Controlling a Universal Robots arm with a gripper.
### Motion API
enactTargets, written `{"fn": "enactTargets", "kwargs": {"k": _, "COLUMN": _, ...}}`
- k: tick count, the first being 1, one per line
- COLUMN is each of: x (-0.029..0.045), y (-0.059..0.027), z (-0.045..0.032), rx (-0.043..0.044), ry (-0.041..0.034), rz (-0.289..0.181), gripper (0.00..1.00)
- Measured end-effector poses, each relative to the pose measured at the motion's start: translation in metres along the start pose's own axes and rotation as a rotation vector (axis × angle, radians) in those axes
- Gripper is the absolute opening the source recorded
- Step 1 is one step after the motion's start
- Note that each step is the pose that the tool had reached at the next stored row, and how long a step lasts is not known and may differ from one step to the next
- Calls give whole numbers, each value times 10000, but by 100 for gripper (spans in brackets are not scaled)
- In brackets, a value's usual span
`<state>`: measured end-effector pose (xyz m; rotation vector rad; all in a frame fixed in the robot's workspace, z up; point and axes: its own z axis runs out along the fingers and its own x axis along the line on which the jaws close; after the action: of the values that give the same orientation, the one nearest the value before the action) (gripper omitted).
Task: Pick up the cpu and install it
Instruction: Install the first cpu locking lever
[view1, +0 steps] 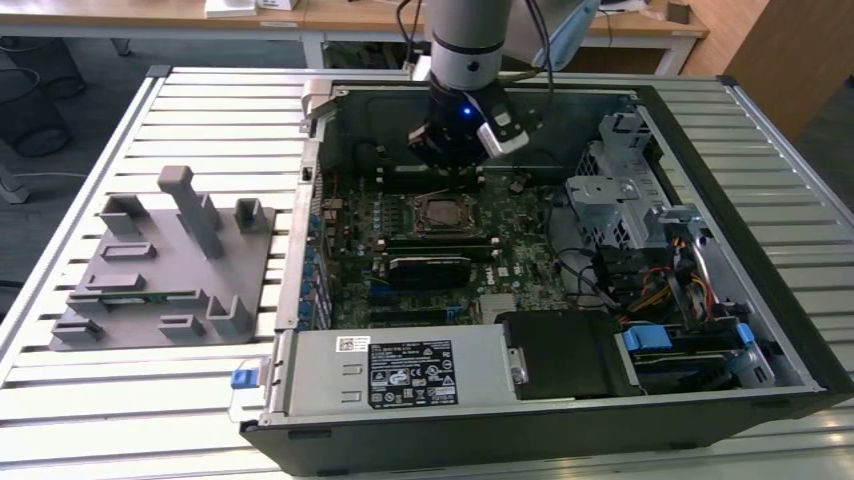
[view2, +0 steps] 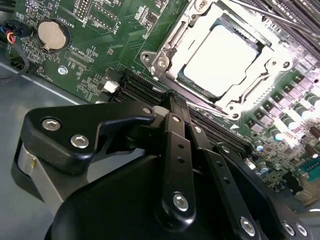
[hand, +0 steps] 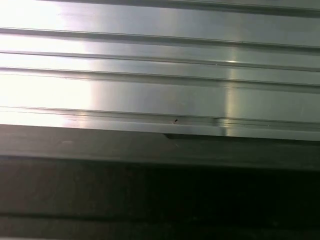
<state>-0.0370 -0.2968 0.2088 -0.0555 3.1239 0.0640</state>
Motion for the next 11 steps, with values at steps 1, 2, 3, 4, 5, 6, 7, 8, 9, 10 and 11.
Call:
{"fn": "enactTargets", "kwargs": {"k": 1, "x": -1, "y": 0, "z": 10, "rx": 0, "ry": 0, "rz": 1, "gripper": 11}}
{"fn": "enactTargets", "kwargs": {"k": 2, "x": -2, "y": -1, "z": 20, "rx": 0, "ry": 0, "rz": 1, "gripper": 11}}
{"fn": "enactTargets", "kwargs": {"k": 3, "x": -4, "y": -1, "z": 29, "rx": 0, "ry": 0, "rz": 0, "gripper": 11}}
{"fn": "enactTargets", "kwargs": {"k": 4, "x": -5, "y": -2, "z": 38, "rx": 0, "ry": 0, "rz": 0, "gripper": 11}}
{"fn": "enactTargets", "kwargs": {"k": 5, "x": -7, "y": -2, "z": 47, "rx": 0, "ry": 0, "rz": 0, "gripper": 11}}
{"fn": "enactTargets", "kwargs": {"k": 6, "x": -8, "y": -3, "z": 56, "rx": 0, "ry": 0, "rz": 0, "gripper": 11}}
{"fn": "enactTargets", "kwargs": {"k": 7, "x": -10, "y": -3, "z": 65, "rx": 0, "ry": 0, "rz": 0, "gripper": 11}}
{"fn": "enactTargets", "kwargs": {"k": 8, "x": -11, "y": -3, "z": 71, "rx": 0, "ry": 1, "rz": 1, "gripper": 11}}
{"fn": "enactTargets", "kwargs": {"k": 9, "x": -12, "y": -4, "z": 77, "rx": 1, "ry": 2, "rz": 0, "gripper": 11}}
{"fn": "enactTargets", "kwargs": {"k": 10, "x": -14, "y": -4, "z": 81, "rx": 1, "ry": 3, "rz": 0, "gripper": 11}}
{"fn": "enactTargets", "kwargs": {"k": 11, "x": -15, "y": -4, "z": 84, "rx": 0, "ry": 4, "rz": 1, "gripper": 11}}
